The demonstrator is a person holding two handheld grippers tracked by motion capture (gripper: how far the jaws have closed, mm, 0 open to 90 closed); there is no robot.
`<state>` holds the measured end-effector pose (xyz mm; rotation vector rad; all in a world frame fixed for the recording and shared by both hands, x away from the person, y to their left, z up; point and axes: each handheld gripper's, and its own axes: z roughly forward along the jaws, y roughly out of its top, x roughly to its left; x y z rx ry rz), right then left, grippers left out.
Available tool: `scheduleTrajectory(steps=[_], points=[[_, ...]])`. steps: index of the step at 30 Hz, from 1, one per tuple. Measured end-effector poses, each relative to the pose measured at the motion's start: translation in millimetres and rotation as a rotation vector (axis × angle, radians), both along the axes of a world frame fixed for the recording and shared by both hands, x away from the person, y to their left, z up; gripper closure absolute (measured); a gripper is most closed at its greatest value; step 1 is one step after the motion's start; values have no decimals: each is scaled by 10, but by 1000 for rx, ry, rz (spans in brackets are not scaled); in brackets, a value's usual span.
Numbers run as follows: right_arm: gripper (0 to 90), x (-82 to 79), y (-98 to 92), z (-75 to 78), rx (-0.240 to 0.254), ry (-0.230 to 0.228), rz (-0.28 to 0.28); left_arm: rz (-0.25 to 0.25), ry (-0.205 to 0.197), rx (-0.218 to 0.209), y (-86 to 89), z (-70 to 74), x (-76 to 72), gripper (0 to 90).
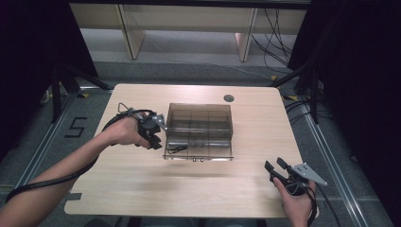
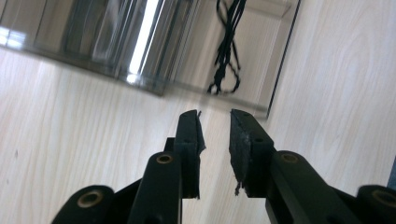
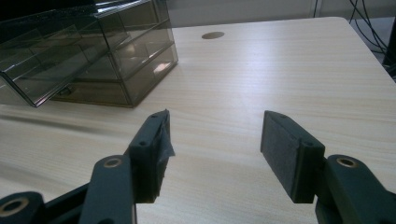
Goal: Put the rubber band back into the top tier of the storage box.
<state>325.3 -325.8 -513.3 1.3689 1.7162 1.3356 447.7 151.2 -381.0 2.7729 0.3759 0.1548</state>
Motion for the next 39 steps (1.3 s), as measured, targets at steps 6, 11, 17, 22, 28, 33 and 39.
scheduleTrajectory(steps=[6, 11, 17, 22, 28, 33, 39], points=[[436, -6, -2, 12, -2, 8, 1, 23, -7, -3, 162, -79, -70, 714], [436, 2, -2, 3, 20, -9, 20, 53, -6, -25, 250, -189, -149, 709], [437, -6, 6, 9, 12, 1, 6, 73, -13, -48, 332, -295, -202, 705], [437, -6, -8, 10, 9, -2, 5, 112, -13, -71, 407, -390, -248, 704], [437, -6, -7, 9, 8, -3, 5, 131, -13, -90, 484, -503, -289, 702], [437, -4, -8, 6, -2, -8, 0, 164, -18, -101, 565, -628, -345, 698], [437, -31, 27, 16, 40, 16, -16, 194, -27, -111, 635, -744, -398, 688]])
